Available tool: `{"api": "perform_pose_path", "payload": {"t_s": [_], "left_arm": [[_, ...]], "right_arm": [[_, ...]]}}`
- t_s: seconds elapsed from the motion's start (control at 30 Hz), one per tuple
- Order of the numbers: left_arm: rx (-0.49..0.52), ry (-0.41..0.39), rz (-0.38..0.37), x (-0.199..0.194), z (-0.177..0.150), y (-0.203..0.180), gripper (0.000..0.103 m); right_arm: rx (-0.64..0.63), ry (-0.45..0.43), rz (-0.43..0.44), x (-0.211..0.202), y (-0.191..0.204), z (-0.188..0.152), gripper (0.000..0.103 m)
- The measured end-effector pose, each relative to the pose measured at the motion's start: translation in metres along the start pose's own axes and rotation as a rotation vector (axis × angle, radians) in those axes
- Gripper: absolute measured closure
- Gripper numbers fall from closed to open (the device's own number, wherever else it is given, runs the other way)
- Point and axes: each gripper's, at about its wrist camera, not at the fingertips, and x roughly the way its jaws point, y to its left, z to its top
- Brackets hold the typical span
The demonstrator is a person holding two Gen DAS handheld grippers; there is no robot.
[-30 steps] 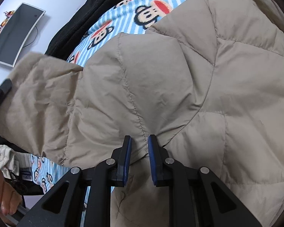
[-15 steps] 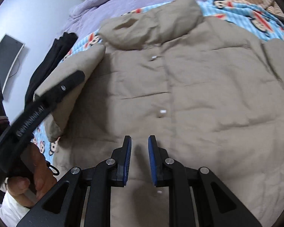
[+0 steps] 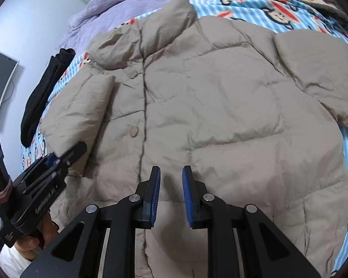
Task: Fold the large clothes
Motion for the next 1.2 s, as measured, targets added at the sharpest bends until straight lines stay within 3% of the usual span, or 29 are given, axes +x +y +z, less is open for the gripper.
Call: {"api": "perform_pose_path", "payload": {"t_s": [0.07, 0.27, 0.33, 0.47, 0.53, 0.67, 0.77, 0.83, 0.9, 0.93, 0.97, 1.03, 1.2], "left_arm": [[-0.059, -0.016, 0.077, -0.006, 0.0, 0.028, 0.008], [-0.377, 0.082, 0.186, 0.026, -0.011, 0.138, 0.008], [-0.416, 0.127, 0.177, 0.041, -0.018, 0.154, 0.008], [-0.42, 0.144, 0.174, 0.054, -0.025, 0.159, 0.008], [-0.409, 0.145, 0.155, 0.056, -0.022, 0.159, 0.008], [-0.449, 0.145, 0.056, 0.057, -0.008, 0.17, 0.008], [-0.51, 0.147, -0.045, 0.065, 0.009, 0.184, 0.008], [-0.499, 0.146, -0.06, 0.074, 0.021, 0.185, 0.009], [-0.434, 0.151, -0.032, 0.08, 0.029, 0.174, 0.046], [-0.397, 0.172, -0.016, 0.085, 0.031, 0.166, 0.052], [-0.379, 0.177, -0.002, 0.088, 0.031, 0.159, 0.058], [-0.332, 0.172, 0.044, 0.092, 0.028, 0.147, 0.058], [-0.256, 0.168, 0.141, 0.108, 0.02, 0.138, 0.054]], "right_arm": [[-0.067, -0.036, 0.0, -0.008, 0.016, 0.001, 0.026], [-0.318, -0.107, 0.002, -0.012, 0.09, 0.0, 0.024], [-0.421, -0.122, -0.042, -0.008, 0.116, -0.008, 0.024], [-0.635, -0.122, -0.185, 0.03, 0.163, -0.015, 0.024], [-0.675, -0.129, -0.24, 0.041, 0.167, -0.013, 0.025], [-0.509, -0.194, -0.252, 0.027, 0.135, 0.017, 0.024], [-0.289, -0.197, -0.177, 0.011, 0.085, 0.037, 0.024], [-0.133, -0.176, -0.117, 0.006, 0.045, 0.044, 0.024], [0.027, -0.149, -0.035, 0.005, 0.005, 0.048, 0.024], [0.097, -0.137, 0.016, 0.006, -0.01, 0.048, 0.03], [0.161, -0.123, 0.079, 0.007, -0.025, 0.047, 0.06], [0.248, -0.097, 0.131, 0.013, -0.044, 0.043, 0.096], [0.315, -0.061, 0.117, 0.03, -0.063, 0.02, 0.096]]}}
